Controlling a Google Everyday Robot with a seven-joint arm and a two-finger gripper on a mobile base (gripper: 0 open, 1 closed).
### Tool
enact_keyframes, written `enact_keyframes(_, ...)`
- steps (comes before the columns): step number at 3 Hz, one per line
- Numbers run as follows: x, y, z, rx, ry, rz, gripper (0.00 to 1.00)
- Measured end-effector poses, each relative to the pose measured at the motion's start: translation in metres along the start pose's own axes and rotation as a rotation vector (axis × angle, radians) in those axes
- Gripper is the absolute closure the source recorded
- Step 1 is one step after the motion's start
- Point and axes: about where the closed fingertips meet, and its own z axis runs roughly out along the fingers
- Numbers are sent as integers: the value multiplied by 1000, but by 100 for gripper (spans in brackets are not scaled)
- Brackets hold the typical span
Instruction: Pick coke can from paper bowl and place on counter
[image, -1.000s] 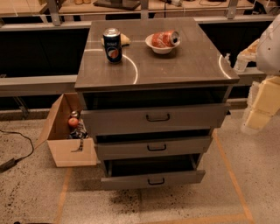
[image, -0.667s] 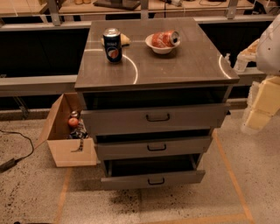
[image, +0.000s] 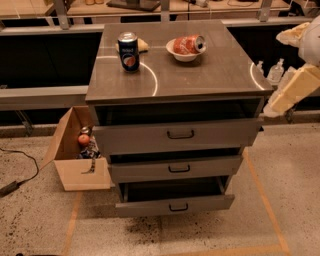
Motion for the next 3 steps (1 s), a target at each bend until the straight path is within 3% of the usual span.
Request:
enact_keyframes(2, 4, -120, 60, 185, -379, 147, 0)
enact_keyframes(3, 1, -165, 90, 214, -455, 215, 0)
